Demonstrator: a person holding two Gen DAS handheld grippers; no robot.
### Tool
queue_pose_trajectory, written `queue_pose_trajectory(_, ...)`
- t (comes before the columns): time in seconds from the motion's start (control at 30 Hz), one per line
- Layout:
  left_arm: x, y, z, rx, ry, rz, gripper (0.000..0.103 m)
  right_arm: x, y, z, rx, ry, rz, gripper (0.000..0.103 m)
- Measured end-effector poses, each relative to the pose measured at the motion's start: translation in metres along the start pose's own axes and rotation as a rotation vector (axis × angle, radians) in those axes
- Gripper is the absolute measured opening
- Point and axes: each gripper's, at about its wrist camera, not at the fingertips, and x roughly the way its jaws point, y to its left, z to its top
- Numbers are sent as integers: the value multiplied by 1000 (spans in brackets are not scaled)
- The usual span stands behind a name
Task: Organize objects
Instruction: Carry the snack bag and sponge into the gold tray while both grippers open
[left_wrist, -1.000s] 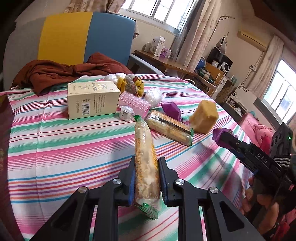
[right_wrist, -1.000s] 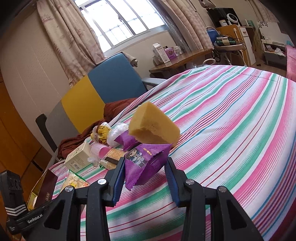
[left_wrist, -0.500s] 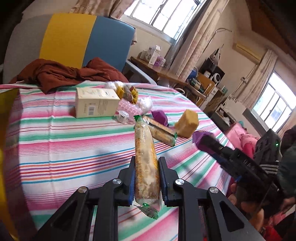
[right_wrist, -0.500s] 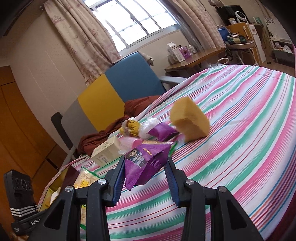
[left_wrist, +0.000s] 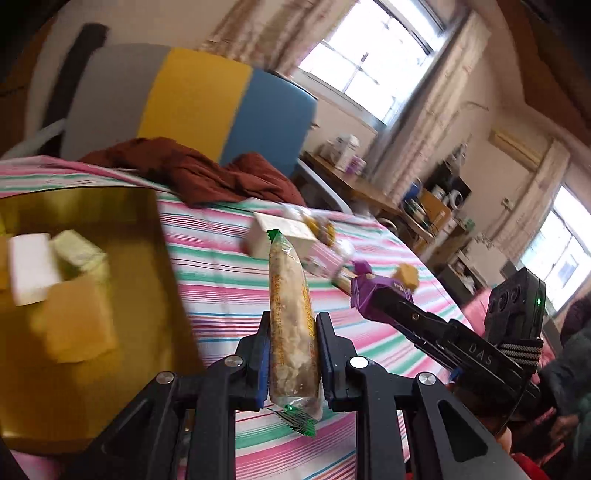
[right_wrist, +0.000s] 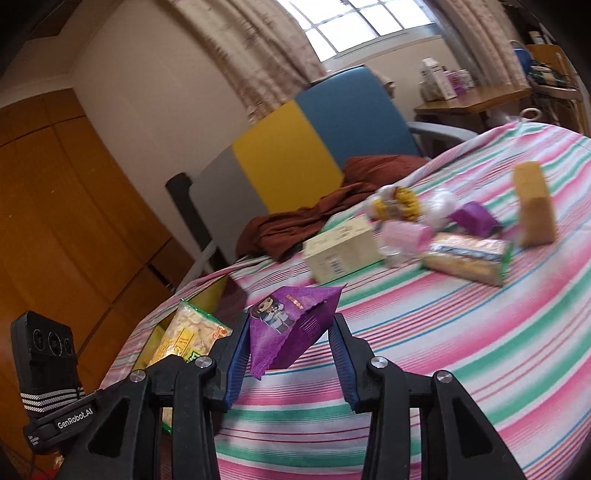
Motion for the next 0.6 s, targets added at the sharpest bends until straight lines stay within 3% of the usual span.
queue_pose_trajectory(0.33,-68,96,-8,-161,-83,163,22,48,104,-25,-124,122,141,42)
queue_pose_trajectory(0.6,-102,156,-13,-236,-113,293,22,90,158,-59,-195,256,185,42)
